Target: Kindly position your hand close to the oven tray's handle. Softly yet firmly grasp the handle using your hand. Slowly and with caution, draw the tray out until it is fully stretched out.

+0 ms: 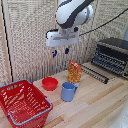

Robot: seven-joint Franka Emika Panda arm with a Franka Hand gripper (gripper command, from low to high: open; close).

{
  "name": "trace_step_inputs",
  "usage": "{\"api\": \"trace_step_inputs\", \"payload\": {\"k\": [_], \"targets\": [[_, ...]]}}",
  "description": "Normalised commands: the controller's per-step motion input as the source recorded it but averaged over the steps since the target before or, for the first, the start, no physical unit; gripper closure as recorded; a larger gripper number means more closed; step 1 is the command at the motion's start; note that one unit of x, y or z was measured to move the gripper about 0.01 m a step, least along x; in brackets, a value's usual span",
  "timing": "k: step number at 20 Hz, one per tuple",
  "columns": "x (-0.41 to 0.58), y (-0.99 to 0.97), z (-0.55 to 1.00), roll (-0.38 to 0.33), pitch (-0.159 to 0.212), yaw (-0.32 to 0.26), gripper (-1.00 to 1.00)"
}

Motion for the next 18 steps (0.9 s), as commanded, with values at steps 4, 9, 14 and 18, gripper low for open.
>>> {"api": "trace_step_inputs", "payload": {"k": [4, 9, 14, 18], "targets": [[-0.014, -0.18, 0.1, -0.22, 0.005, 0.069, -1.0], [-0.127, -0.27, 0.17, -0.297, -0.003, 0.094, -1.0], [-0.198, -0.32, 0.15, -0.311, -0.016, 0.097, -1.0], [-0.272, -0.4, 0.07, -0.32, -0.027, 0.102, -1.0]]}}
